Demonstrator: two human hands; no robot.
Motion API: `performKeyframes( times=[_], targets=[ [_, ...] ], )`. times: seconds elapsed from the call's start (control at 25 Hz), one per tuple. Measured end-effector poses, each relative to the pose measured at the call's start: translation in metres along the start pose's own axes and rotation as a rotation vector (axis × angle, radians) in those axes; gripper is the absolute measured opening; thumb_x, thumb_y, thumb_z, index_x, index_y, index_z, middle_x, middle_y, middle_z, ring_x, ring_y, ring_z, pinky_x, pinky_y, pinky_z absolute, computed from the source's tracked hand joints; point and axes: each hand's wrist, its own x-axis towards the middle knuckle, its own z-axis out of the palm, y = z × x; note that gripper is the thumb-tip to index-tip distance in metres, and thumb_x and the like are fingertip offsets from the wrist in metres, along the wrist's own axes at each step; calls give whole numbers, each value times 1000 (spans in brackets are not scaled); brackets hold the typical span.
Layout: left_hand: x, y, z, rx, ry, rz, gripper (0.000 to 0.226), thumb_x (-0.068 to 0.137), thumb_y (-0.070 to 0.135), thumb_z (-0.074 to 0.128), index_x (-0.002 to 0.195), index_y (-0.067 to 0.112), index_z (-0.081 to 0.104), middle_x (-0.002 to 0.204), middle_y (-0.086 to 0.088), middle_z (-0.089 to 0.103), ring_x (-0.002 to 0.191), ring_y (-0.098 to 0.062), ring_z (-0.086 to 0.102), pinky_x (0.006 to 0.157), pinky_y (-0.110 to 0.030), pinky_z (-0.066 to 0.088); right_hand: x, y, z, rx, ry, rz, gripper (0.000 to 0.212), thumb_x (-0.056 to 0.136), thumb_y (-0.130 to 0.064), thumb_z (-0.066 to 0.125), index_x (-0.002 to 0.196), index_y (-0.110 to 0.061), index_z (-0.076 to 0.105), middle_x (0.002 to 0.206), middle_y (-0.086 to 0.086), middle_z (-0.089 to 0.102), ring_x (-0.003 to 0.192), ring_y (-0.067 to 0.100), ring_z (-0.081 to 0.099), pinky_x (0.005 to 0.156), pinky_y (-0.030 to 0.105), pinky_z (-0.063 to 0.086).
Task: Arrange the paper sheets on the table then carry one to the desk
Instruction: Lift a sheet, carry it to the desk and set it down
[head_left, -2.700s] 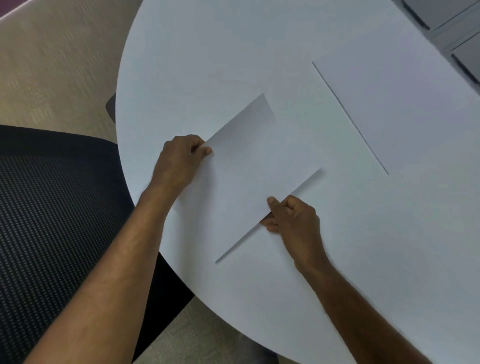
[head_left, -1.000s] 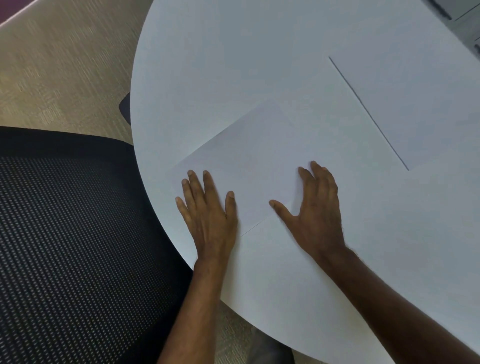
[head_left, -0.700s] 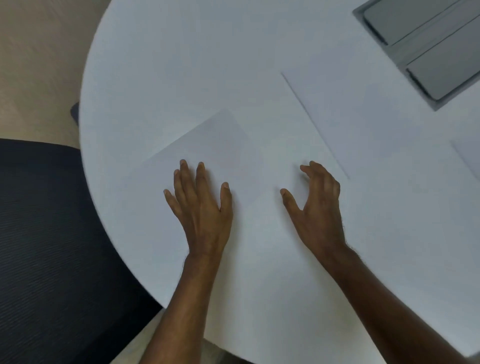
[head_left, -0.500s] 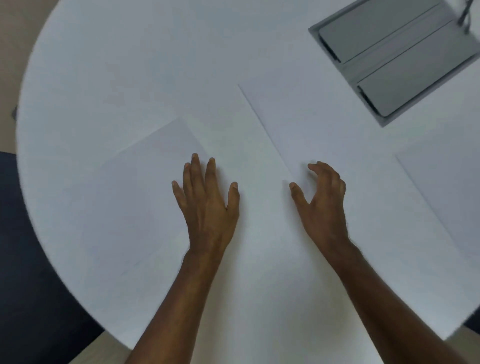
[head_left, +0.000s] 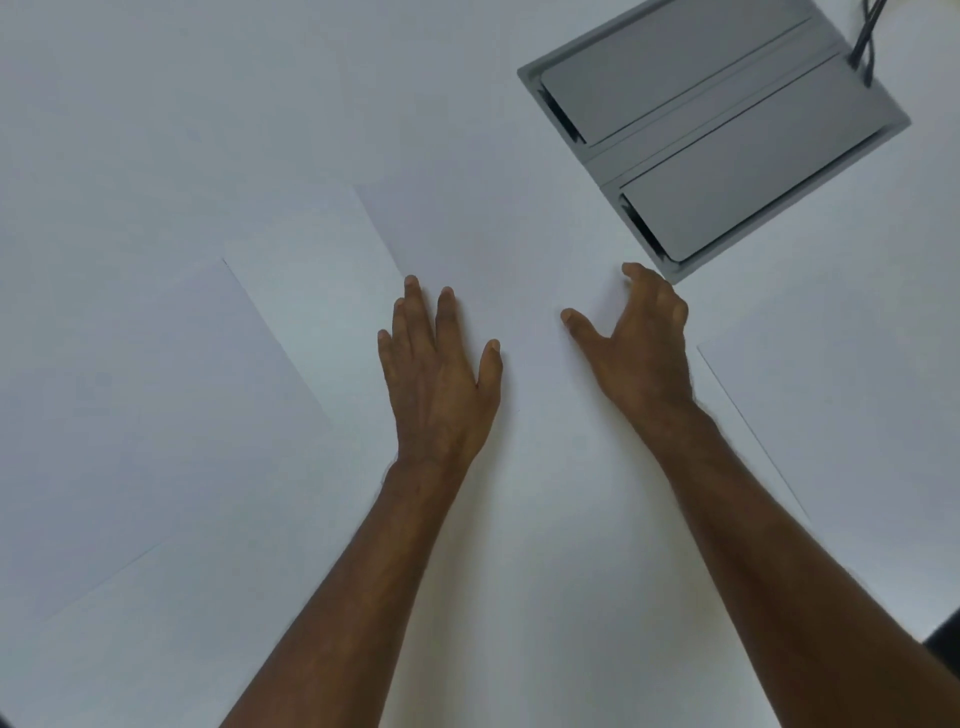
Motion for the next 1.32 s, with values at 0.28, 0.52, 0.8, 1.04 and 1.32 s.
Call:
performKeyframes(
  times=[0.28,0.52,0.8,1.04,1.32],
  targets=[
    [1,7,17,137,-3,-28,72,105,49,37,166,15,18,177,-15,3,164,-33,2,131,-54,1,32,1,-2,248,-29,54,69,89,-42,78,145,-14,48,138,5,53,121,16,51,95,29,44],
    [-1,5,9,6,-7,-16,70,105,43,46,165,13,23,177,-14,1,164,-31,1,131,-50,0,37,9,-8,298,-42,67,33,99,-26,67,130,-15,68,107,-2,72,98,13,66,87,26,51],
    [-23,1,-42,-534,23,-197,70,107,34,54,165,16,21,177,-3,2,162,-13,14,116,-2,10,-12,9,-27,549,-83,125,20,99,-23,68,118,-24,71,94,-23,70,87,-7,67,77,14,49],
    [-73,-24,-117,-1015,11,-661,44,103,34,63,143,18,58,132,-1,67,124,-22,64,109,-38,50,-101,-17,-55,652,-173,131,17,99,-19,68,97,-35,69,82,-33,75,77,-16,69,65,2,49],
    [-186,-78,-213,-1194,4,-629,22,105,29,58,107,10,68,101,-13,65,94,-25,60,87,-40,48,-237,-62,-61,707,-279,39,16,99,-20,69,99,-36,71,90,-23,79,83,-7,73,72,10,54]
  ],
)
